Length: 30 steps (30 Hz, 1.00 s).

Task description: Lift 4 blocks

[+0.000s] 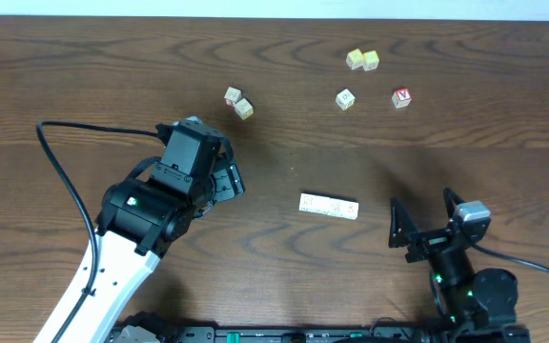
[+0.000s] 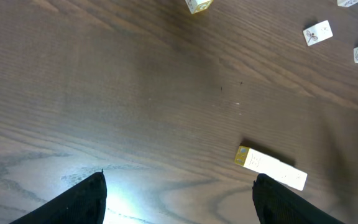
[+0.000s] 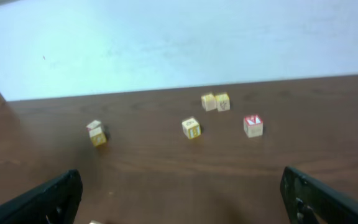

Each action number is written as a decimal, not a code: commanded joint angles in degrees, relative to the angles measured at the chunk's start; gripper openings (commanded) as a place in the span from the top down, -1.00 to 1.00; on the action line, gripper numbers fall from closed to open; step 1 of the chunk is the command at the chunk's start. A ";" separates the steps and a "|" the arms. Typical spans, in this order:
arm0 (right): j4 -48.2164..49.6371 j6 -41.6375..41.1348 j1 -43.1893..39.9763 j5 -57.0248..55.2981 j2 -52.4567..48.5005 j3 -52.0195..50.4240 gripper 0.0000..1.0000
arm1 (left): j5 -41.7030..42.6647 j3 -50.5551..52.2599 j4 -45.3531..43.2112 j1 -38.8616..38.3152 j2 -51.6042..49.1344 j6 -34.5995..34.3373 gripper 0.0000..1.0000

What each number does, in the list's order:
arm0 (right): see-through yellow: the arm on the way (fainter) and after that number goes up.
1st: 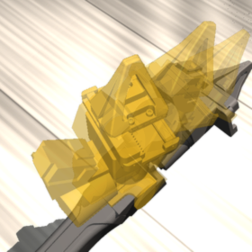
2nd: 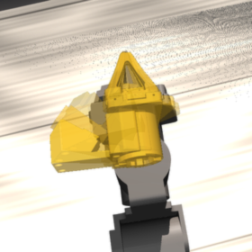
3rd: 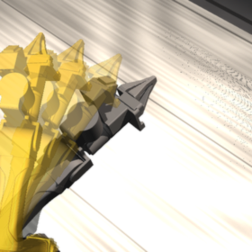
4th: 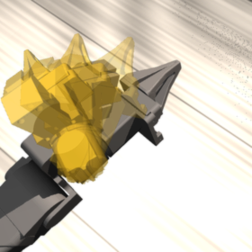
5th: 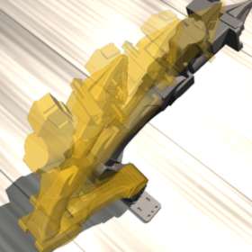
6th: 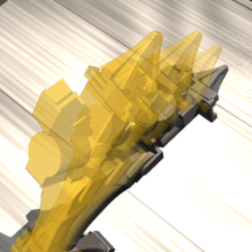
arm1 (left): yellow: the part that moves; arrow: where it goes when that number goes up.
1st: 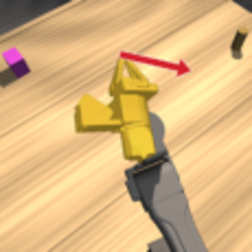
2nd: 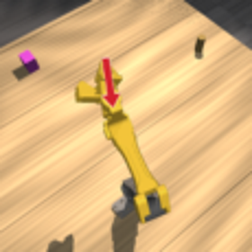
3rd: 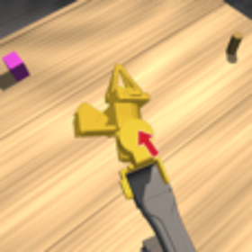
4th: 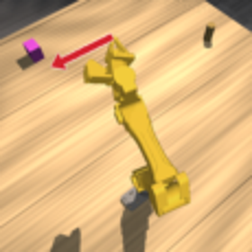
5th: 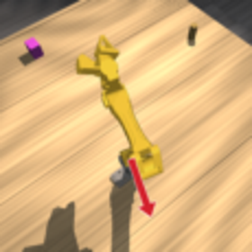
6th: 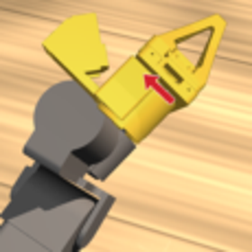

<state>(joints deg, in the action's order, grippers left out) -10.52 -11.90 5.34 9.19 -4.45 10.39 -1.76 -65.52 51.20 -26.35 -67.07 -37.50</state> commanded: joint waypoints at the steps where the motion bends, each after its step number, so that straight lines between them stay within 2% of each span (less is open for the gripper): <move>1: 3.87 2.47 -1.20 -0.33 2.45 -4.15 -0.98 | -0.85 -0.61 0.22 0.20 0.02 0.31 -0.52; 5: 12.00 3.23 -2.43 -0.37 4.17 -9.92 -0.99 | -0.85 -0.61 0.22 0.20 0.02 0.31 -0.51; 8: 13.00 5.25 -3.30 -1.46 4.17 -10.08 -0.98 | -0.85 -0.61 0.22 0.20 0.02 0.31 -0.52; 12: 11.41 7.37 -5.53 -1.68 4.17 -10.08 -0.99 | -0.85 -0.61 0.22 0.20 0.02 0.31 -0.52; 15: 6.16 7.72 -6.49 -2.89 4.17 -10.08 -0.98 | -0.85 -0.61 0.22 0.20 0.02 0.31 -0.51; 30: 6.69 7.72 -6.47 -3.15 4.09 -10.05 -0.99 | -0.85 -0.61 0.22 0.20 0.02 0.31 -0.52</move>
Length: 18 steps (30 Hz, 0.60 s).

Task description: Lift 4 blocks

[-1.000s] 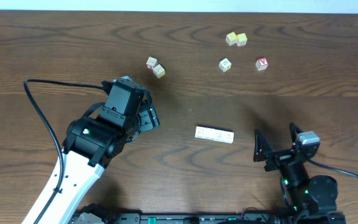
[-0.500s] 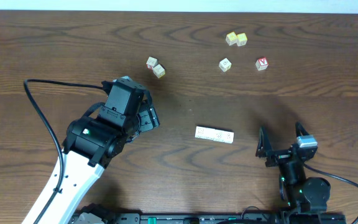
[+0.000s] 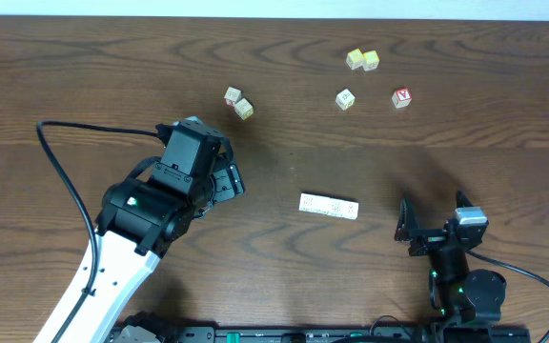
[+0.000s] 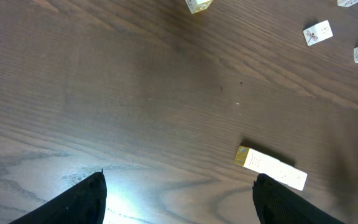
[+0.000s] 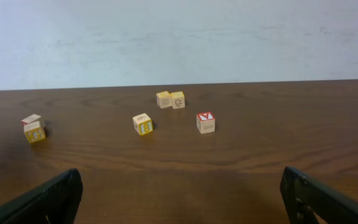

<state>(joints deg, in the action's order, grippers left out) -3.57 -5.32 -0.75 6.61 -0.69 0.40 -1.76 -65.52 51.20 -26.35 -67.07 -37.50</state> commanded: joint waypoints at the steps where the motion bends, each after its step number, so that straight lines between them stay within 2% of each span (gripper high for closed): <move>1: -0.28 1.14 -0.37 -0.57 0.31 -0.07 -0.98 | -0.85 -0.61 0.22 0.20 0.02 0.31 -0.52; 12: -0.28 1.14 -0.37 -0.57 0.31 -0.09 -0.98 | -0.85 -0.61 0.42 0.20 0.02 0.31 -0.52; 18: -0.28 1.14 -0.37 -0.57 0.33 -0.07 -0.98 | -1.09 -0.28 4.02 0.31 0.48 1.16 -0.52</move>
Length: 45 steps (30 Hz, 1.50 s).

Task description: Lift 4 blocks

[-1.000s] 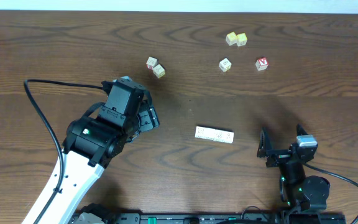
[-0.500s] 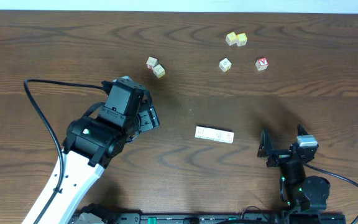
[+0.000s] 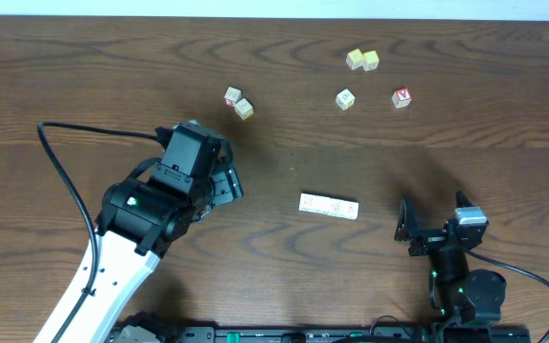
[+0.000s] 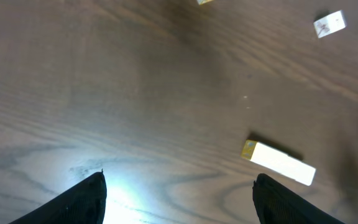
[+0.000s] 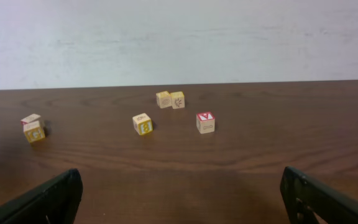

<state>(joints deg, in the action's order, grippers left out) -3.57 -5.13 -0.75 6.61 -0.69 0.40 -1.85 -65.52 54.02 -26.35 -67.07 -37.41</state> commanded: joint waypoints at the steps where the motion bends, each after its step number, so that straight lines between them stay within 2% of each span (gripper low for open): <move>1: -0.28 0.94 -0.37 -0.57 0.31 -0.07 -0.98 | -0.98 0.20 1.01 0.31 0.87 1.14 -0.52; 3: -0.28 0.94 -0.37 -0.57 0.31 -0.07 -0.98 | 0.07 1.70 0.94 0.57 2.01 3.43 -0.52; 6: -0.28 0.94 -0.37 -0.57 0.31 -0.09 -0.99 | 4.22 5.07 -1.01 2.29 4.17 11.04 -0.52; 10: -0.26 0.94 -0.37 -0.57 0.31 -0.07 -0.99 | 14.36 13.62 -10.54 5.90 9.97 25.90 -0.52; 12: -0.28 0.94 -0.37 -0.57 0.31 -0.07 -0.98 | 16.48 18.16 -14.47 7.63 13.53 29.94 -0.52; 22: -0.28 0.96 -0.37 -0.57 0.31 -0.07 -0.99 | 16.39 42.01 -34.91 19.12 37.31 29.90 -0.52; 28: -0.28 0.94 -0.37 -0.57 0.31 -0.07 -0.98 | 16.39 53.09 -45.05 22.29 50.49 30.36 -0.52; 35: -0.28 0.94 -0.37 -0.57 0.31 -0.07 -0.99 | 16.46 61.92 -52.13 25.88 61.00 30.34 -0.52; 45: -0.28 0.94 -0.37 -0.57 0.31 -0.07 -0.99 | 16.37 65.31 -54.95 26.71 66.45 31.87 -0.52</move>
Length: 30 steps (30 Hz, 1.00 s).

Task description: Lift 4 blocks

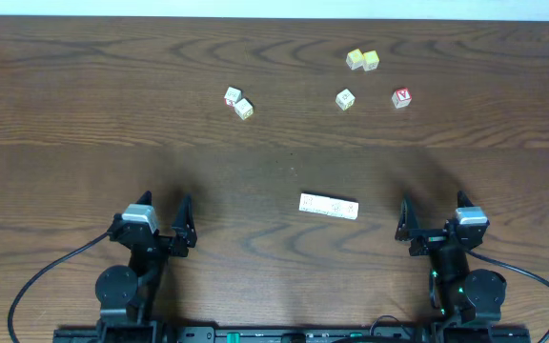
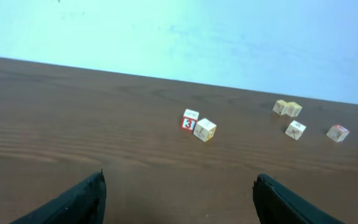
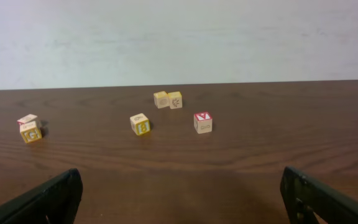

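Several small wooden blocks lie far across the table: a touching pair [image 1: 237,103] at the left, one with a red 3 [image 2: 189,121]; a yellow pair [image 1: 362,60]; a single block [image 1: 345,98]; a red-topped block [image 1: 402,97]. A row of joined blocks [image 1: 329,206] lies flat mid-table. My left gripper [image 1: 156,229] rests at the near edge, open and empty. My right gripper [image 1: 432,227] sits at the near right edge, open and empty.
The dark wood table [image 1: 84,114] ends at a white wall [image 3: 179,37] beyond the blocks. Black cables [image 1: 50,276] trail from both arm bases at the front edge.
My left arm has drawn back from mid-table to its base at the near edge, its camera now looking level across the table. The right arm and all blocks are unchanged.
At first my left arm reached out over the table, looking down near the flat row of blocks, while the right arm was settling at its base. The right arm then stayed still. The left arm has since folded back to the near edge. No block has moved.
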Each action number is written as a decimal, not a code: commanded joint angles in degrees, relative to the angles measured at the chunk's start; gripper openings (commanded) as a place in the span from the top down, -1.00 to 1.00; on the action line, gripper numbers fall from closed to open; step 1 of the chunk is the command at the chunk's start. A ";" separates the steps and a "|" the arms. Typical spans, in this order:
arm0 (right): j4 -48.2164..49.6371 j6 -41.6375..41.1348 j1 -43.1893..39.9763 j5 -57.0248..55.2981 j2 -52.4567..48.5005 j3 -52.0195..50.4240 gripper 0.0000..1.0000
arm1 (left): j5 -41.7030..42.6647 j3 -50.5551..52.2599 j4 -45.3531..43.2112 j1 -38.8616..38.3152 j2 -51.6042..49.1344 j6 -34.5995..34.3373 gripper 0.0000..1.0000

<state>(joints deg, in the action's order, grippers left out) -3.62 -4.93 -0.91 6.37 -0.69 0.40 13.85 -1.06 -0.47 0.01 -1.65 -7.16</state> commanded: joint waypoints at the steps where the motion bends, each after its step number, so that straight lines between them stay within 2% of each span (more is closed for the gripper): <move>1: -0.24 0.74 -0.22 -0.33 0.31 -0.07 -0.99 | 0.68 0.85 -0.46 0.35 1.20 1.81 -0.52; 6: -0.24 0.74 -0.22 -0.33 0.31 -0.07 -0.98 | -0.35 0.85 -0.04 0.35 1.57 2.25 -0.52; 10: -0.24 0.74 -0.22 -0.33 0.31 -0.07 -0.99 | -2.75 0.85 3.82 0.35 1.57 2.23 -0.52; 23: -0.24 0.74 -0.22 -0.33 0.33 -0.09 -0.98 | -2.73 0.85 3.67 0.28 1.57 6.12 -0.52; 30: -0.24 0.74 -0.22 -0.33 0.31 -0.07 -0.98 | -2.73 0.83 3.61 0.28 1.57 6.08 -0.52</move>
<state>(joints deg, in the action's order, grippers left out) -3.62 -4.93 -0.91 6.37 -0.69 0.40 11.42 -1.15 0.97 0.01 -0.62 -2.48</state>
